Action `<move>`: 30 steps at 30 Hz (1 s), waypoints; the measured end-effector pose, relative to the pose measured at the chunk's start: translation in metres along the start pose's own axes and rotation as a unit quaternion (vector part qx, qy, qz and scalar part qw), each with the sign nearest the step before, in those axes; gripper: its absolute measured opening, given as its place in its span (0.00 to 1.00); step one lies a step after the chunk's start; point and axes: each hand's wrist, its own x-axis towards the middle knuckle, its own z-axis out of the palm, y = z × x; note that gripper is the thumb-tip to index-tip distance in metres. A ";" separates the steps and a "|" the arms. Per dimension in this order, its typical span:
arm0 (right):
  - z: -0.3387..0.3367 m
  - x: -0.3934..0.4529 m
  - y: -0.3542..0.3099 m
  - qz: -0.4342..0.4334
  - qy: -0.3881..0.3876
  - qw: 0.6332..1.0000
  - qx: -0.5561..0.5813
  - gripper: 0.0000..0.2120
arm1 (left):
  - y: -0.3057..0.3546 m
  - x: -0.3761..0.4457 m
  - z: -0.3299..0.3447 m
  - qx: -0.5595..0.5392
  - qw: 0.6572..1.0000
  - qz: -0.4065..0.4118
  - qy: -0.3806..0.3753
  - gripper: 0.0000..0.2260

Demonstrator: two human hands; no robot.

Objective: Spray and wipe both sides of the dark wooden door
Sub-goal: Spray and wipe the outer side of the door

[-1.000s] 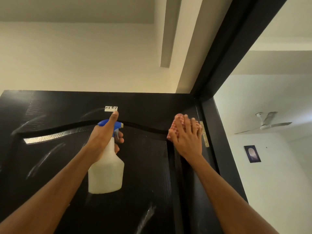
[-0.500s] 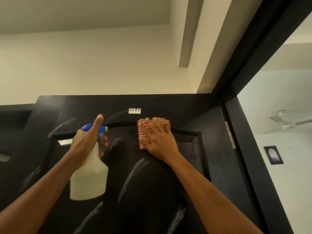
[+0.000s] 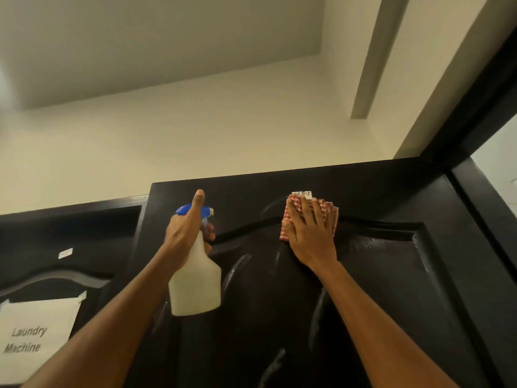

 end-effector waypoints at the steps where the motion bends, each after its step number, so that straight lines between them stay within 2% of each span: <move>1: 0.004 -0.001 -0.007 0.007 0.003 1.000 0.000 0.33 | -0.001 0.004 -0.005 -0.001 1.000 0.005 -0.001 0.32; 11: 0.015 0.009 -0.046 0.096 0.046 0.994 0.014 0.29 | -0.010 0.032 -0.036 -0.009 1.000 0.012 0.005 0.33; 14: 0.014 0.035 -0.065 0.121 0.042 0.991 0.027 0.31 | -0.018 0.036 -0.050 -0.005 1.000 0.018 0.002 0.33; 16: 0.016 0.053 -0.085 0.108 0.036 0.993 0.025 0.32 | -0.024 0.034 -0.061 -0.004 1.000 0.024 0.001 0.32; 19: 0.023 0.072 -0.131 0.038 0.011 0.999 0.016 0.32 | -0.031 0.031 -0.083 -0.006 0.999 0.039 -0.004 0.29; 22: 0.033 0.081 -0.195 -0.070 -0.038 0.997 0.005 0.30 | -0.037 0.031 -0.113 0.007 0.999 0.054 0.004 0.32; 24: 0.044 0.074 -0.243 -0.180 -0.071 0.981 0.001 0.30 | -0.041 0.035 -0.136 0.016 0.998 0.064 0.016 0.36; 26: 0.058 0.055 -0.275 -0.296 -0.101 0.950 -0.025 0.28 | -0.043 0.035 -0.156 0.028 0.997 0.070 0.024 0.40; 28: 0.070 0.037 -0.278 -0.363 -0.107 0.924 -0.050 0.28 | -0.044 0.031 -0.167 0.047 0.996 0.066 0.026 0.44; 30: 0.069 0.031 -0.254 -0.371 -0.076 0.924 -0.062 0.28 | -0.045 0.030 -0.166 0.053 0.997 0.058 0.016 0.41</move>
